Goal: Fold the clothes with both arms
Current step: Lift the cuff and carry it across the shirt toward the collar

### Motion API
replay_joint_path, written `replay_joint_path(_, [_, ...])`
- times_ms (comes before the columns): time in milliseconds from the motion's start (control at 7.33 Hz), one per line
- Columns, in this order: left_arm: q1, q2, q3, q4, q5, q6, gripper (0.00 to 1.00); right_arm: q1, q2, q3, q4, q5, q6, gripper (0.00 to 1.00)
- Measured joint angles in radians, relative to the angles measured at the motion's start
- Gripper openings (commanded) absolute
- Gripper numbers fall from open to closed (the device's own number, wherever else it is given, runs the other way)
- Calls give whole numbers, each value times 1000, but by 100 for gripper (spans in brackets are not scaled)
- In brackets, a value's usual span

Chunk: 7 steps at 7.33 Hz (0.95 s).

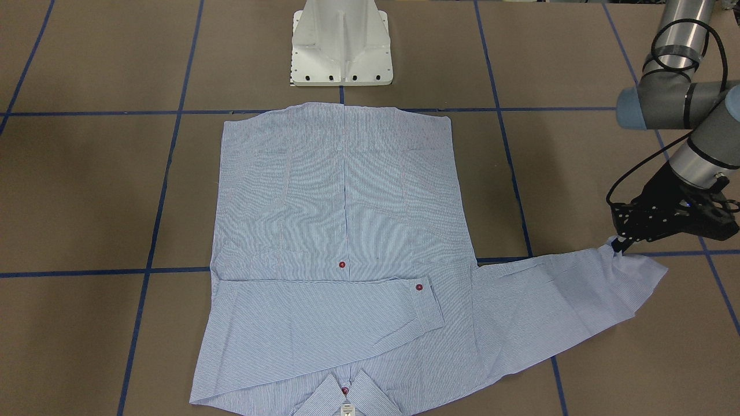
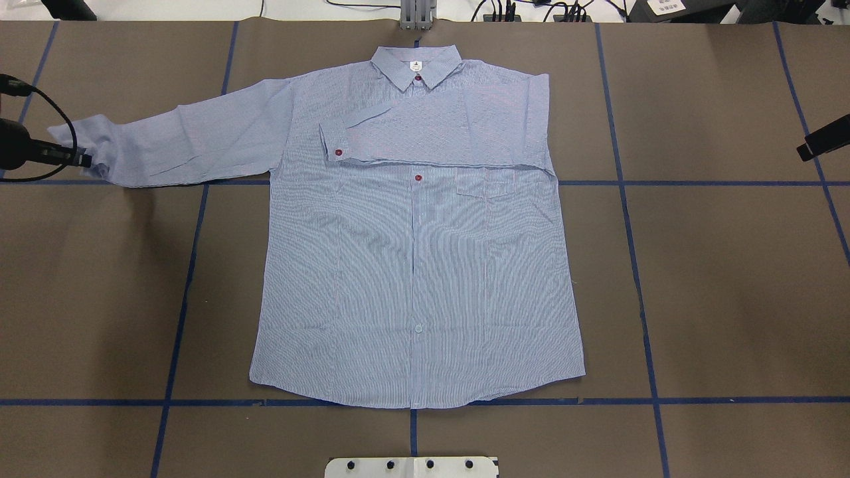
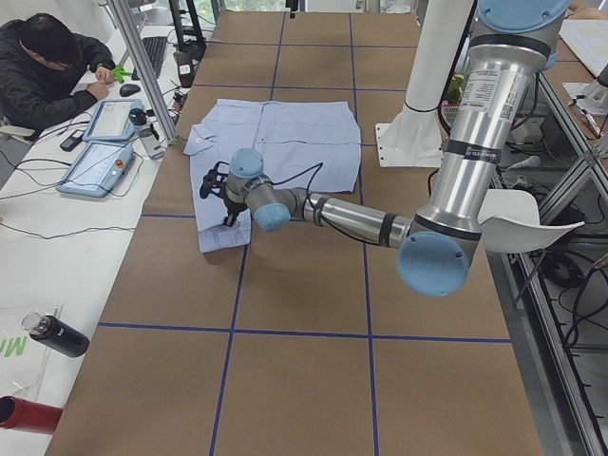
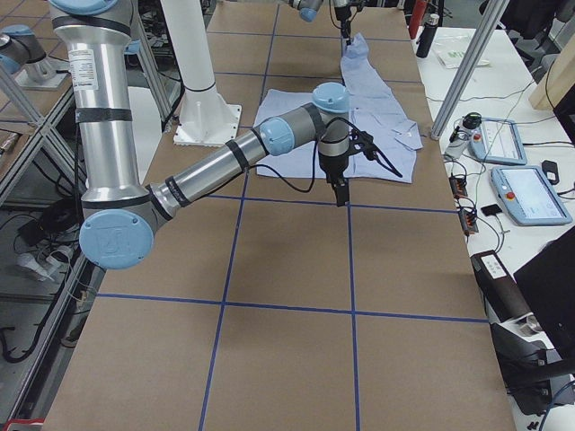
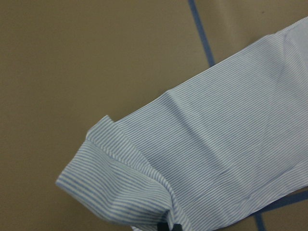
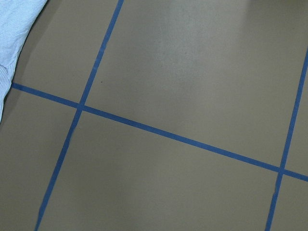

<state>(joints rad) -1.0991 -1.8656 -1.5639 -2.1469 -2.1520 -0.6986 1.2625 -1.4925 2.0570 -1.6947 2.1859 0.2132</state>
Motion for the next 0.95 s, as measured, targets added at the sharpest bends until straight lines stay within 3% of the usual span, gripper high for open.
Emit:
replay_joint_path(273, [42,-186,-69,302,2,-29,0,0,0,0,0,0,0,100])
replay_joint_path(409, [80,-266,-73,376,5,-90,0,0,0,0,0,0,0,100])
replay_joint_path(682, [158,-410,-46,447,27,-261,0,0,0,1,0,0,0,100])
replay_joint_path(955, [253,-590,73,499,116,-434,0,0,0,0,0,0,0,100])
